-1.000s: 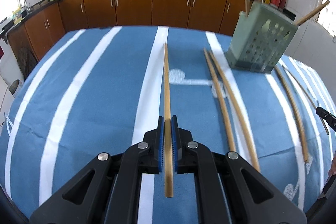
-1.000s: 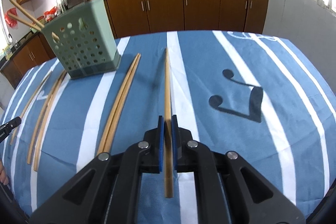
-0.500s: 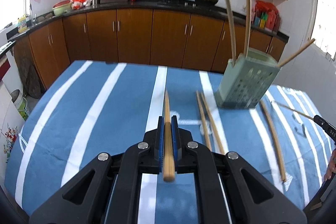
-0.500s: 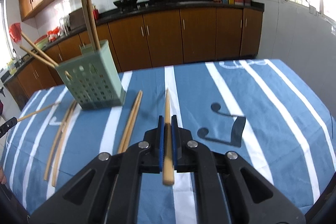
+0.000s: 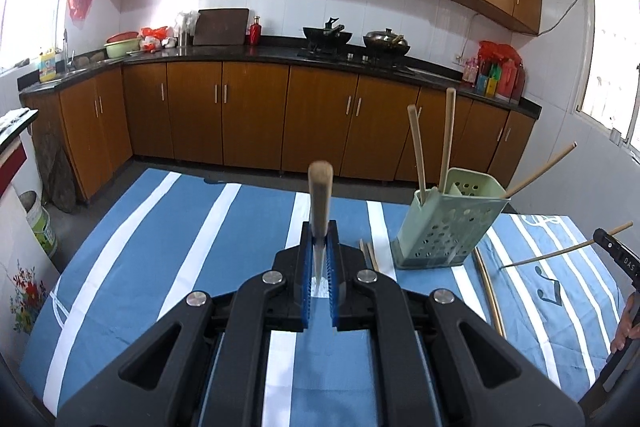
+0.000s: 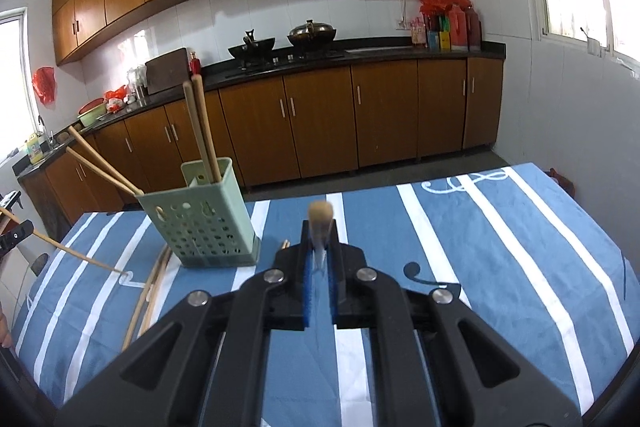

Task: Organize utensils
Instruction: 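Lift the held chopsticks with the left tool while the right tool lifts its own, then open the left tool while the right tool opens, dropping chopsticks into the green holder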

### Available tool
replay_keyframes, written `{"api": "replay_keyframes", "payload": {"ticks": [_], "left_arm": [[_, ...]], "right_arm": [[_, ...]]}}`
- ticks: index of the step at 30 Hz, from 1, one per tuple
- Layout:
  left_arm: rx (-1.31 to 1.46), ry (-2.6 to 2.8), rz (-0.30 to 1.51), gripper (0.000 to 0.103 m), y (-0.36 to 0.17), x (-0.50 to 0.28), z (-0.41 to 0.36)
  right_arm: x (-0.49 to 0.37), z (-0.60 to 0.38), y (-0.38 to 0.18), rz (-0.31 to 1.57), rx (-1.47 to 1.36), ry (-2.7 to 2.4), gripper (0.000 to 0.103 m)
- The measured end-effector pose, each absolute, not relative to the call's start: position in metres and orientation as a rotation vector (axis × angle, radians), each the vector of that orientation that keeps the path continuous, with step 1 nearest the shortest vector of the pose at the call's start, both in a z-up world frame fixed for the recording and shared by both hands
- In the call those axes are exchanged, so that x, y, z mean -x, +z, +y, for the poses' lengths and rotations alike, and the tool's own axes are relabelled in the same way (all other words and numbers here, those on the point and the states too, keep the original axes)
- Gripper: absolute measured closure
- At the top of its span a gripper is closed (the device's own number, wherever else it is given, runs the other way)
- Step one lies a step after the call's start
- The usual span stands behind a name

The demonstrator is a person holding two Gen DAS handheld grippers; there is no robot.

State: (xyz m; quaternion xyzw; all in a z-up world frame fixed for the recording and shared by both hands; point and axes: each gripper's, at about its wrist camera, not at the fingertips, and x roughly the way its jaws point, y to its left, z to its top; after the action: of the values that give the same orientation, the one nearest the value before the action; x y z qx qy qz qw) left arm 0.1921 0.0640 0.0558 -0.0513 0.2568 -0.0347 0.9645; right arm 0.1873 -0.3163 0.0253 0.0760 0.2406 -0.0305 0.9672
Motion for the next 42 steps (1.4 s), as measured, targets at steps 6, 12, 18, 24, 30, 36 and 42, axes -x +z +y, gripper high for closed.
{"api": "replay_keyframes", "payload": {"ticks": [6,12,18,24,30,36,42], "left_arm": [[0.095,-0.098,0.493,0.096,0.072,-0.189,0.056],[0.112,-0.175,0.437,0.096,0.105,-0.180,0.048],[0.115,-0.238,0.340,0.096,0.142,-0.174,0.027],[0.157,-0.239,0.219,0.096,0.177,-0.184,0.003],[0.144,-0.196,0.127,0.096,0.185,-0.210,-0.027],[0.171,-0.166,0.122,0.096,0.166,-0.241,-0.040],[0.181,-0.166,0.174,0.096,0.139,-0.263,-0.044]], "right_arm": [[-0.185,-0.311,0.054,0.445,-0.143,-0.017,0.096],[-0.175,-0.297,0.103,0.416,-0.168,0.137,0.096],[-0.168,-0.287,0.138,0.416,-0.217,0.292,0.096],[-0.180,-0.278,0.167,0.388,-0.221,0.283,0.096],[-0.223,-0.269,0.170,0.446,-0.164,0.226,0.096],[-0.262,-0.268,0.147,0.527,-0.167,0.209,0.096],[-0.284,-0.266,0.128,0.572,-0.170,0.221,0.096]]}}
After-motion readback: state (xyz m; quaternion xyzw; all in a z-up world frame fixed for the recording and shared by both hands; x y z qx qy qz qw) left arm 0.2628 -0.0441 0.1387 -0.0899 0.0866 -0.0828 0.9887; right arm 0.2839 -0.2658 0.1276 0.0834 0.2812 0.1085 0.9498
